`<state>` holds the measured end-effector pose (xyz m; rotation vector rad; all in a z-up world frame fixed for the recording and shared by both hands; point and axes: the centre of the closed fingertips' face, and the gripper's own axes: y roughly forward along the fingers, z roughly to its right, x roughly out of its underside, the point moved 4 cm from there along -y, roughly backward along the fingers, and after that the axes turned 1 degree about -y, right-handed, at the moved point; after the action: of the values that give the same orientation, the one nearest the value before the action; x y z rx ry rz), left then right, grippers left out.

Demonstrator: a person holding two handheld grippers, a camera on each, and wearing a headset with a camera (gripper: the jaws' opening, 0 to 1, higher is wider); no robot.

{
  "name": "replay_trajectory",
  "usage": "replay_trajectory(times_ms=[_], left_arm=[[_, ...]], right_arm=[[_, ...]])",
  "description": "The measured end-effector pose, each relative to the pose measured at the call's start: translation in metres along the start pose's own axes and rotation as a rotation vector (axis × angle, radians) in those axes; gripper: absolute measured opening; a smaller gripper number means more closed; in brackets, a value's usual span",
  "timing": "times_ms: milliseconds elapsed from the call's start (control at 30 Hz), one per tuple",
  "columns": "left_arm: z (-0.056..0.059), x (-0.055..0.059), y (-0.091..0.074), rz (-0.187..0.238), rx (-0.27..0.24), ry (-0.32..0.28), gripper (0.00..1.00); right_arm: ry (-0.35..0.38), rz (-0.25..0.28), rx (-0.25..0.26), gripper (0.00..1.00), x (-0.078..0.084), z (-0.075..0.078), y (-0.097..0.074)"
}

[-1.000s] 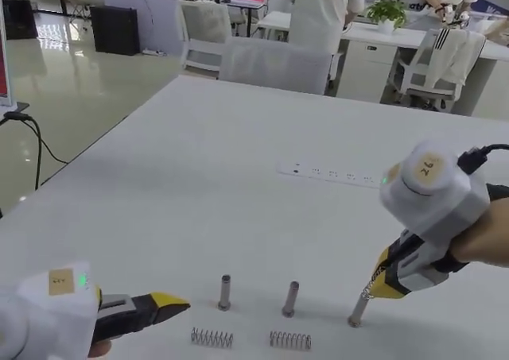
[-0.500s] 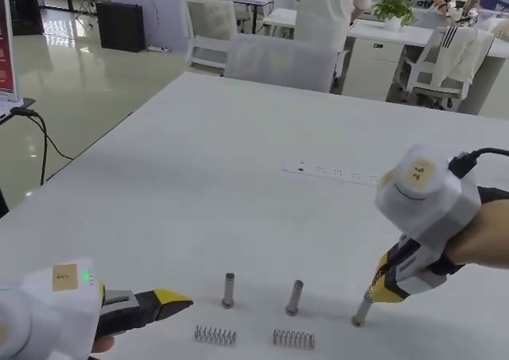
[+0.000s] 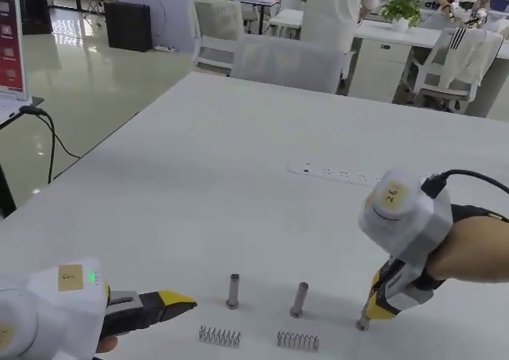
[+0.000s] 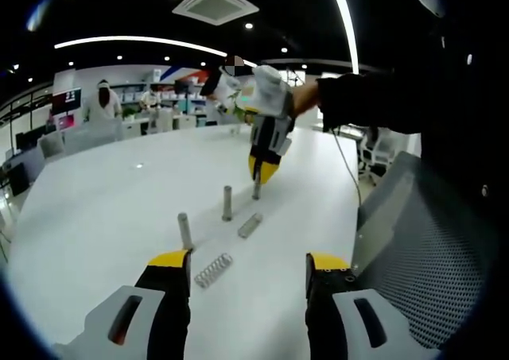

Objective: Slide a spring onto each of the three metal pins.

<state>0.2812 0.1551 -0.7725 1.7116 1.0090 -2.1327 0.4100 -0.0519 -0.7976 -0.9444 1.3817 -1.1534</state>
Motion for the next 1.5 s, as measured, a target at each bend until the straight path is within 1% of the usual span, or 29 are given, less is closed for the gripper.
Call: replay_trajectory(times_ms=[233, 333, 433, 600, 967, 1100, 1267, 1333, 1500], left_arm=[[-0.001, 0.001, -0.001, 0.000, -0.003, -0.002, 0.53], [-0.001, 0.000, -0.001, -0.001, -0.001, 0.000, 0.53], [-0.001, 0.000, -0.001, 0.000, -0.002, 0.000, 0.53], [-0.001, 0.000, 0.000, 0.000, 0.000, 0.002, 0.53], [0.000, 0.000, 0.000, -0.001, 0.000, 0.003, 0.53], [0.000, 0.001, 0.001, -0.002, 0.002, 0.004, 0.53], [0.000, 0.001, 0.002, -0.004, 0.005, 0.005, 0.53], [0.000, 0.001, 0.003, -0.004, 0.006, 0.005, 0.53], [0.000, 0.000, 0.003, -0.004, 0.007, 0.007, 0.52]], right_arm=[[0.009, 0.001, -0.015, 0.09, 0.003, -0.002, 0.012], [0.011, 0.000, -0.018, 0.09, 0.004, -0.002, 0.014], [0.018, 0.013, -0.016, 0.09, 0.003, -0.002, 0.014], [0.007, 0.018, -0.014, 0.09, 0.003, -0.003, 0.014], [-0.014, 0.029, 0.002, 0.19, 0.002, -0.003, 0.011], [-0.023, 0.045, 0.020, 0.26, -0.002, -0.002, 0.007], [-0.051, 0.061, 0.034, 0.28, -0.009, -0.007, 0.002], [-0.059, 0.066, 0.030, 0.28, -0.013, -0.010, 0.001], [-0.072, 0.102, -0.029, 0.27, -0.026, -0.026, -0.002]])
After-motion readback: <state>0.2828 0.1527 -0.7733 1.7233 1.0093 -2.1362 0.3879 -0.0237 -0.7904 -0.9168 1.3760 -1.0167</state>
